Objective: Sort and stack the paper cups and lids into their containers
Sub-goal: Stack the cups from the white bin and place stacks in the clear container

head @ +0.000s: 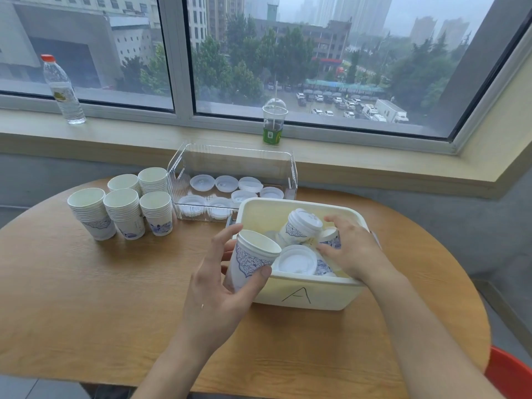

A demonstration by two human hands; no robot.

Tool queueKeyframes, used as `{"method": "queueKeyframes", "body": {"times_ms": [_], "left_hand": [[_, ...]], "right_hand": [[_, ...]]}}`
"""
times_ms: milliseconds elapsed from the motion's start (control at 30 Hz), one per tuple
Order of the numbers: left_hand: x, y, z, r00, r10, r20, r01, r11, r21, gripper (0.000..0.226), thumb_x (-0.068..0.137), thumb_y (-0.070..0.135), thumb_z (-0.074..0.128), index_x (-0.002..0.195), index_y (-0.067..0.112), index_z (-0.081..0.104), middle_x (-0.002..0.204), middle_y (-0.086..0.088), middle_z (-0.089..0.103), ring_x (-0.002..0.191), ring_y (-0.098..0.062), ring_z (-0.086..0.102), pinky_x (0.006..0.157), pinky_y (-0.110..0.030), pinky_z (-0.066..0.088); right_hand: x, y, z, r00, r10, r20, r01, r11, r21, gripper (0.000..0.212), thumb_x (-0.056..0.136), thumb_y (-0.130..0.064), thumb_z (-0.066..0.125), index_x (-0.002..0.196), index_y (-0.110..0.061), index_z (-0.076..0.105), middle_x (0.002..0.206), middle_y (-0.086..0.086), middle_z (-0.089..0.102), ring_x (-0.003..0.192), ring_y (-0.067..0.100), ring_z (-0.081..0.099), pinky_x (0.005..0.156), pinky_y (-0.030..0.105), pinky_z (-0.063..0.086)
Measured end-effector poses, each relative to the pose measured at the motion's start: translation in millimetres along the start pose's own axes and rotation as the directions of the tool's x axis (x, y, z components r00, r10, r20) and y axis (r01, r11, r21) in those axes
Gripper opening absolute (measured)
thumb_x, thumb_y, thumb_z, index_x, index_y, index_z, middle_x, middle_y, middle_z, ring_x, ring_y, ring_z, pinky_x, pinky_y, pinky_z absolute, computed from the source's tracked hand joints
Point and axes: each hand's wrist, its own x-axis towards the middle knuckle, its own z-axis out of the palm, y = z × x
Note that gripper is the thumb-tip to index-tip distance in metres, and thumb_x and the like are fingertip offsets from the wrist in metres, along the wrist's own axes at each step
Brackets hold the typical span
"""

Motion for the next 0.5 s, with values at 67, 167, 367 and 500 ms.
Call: {"method": "queueKeyframes", "body": {"times_ms": [67,167,367,500], "left_hand": [[-1,-1,0,1.000,0.001,0.004,-0.001,1.000,0.014,0.069,0.080,0.051,0.083,0.140,0.051,0.050,0.116,0.020,0.069,0.108,-0.008,0.066,0.081,-0.009,0.047],[-2,0,0,1.000,-0.012,0.013,0.012,1.000,0.003,0.069,0.081,0.054,0.086,0.140,0.052,0.049,0.117,0.025,0.067,0.108,-0.008,0.066,0.082,-0.009,0.047],[-3,1,3,1.000,-0.003,0.019,0.003,1.000,-0.013,0.069,0.078,0.047,0.083,0.140,0.043,0.053,0.115,0.024,0.067,0.107,-0.009,0.066,0.082,-0.009,0.047],[-5,3,5,1.000,0.008,0.022,-0.008,1.000,-0.019,0.069,0.078,0.045,0.082,0.140,0.041,0.053,0.116,0.024,0.067,0.112,-0.006,0.065,0.085,-0.009,0.046]], "right_hand": [[3,0,3,1.000,0.015,0.007,-0.015,1.000,0.013,0.065,0.094,-0.040,0.076,0.151,-0.030,0.047,0.147,-0.003,0.058,0.130,0.021,0.055,0.102,0.031,0.041],[5,1,6,0.999,0.043,0.007,-0.043,0.999,-0.003,0.064,0.092,-0.039,0.077,0.149,-0.031,0.048,0.137,0.002,0.065,0.123,0.024,0.060,0.097,0.033,0.046],[2,2,0,0.993,0.048,-0.106,-0.049,0.999,-0.009,0.062,0.090,-0.043,0.074,0.146,-0.034,0.050,0.119,-0.003,0.069,0.117,0.022,0.061,0.097,0.036,0.048],[-7,3,-13,0.973,0.003,-0.229,-0.005,1.000,-0.008,0.061,0.087,-0.046,0.076,0.142,-0.033,0.053,0.115,-0.005,0.067,0.108,0.020,0.057,0.088,0.040,0.052]]}}
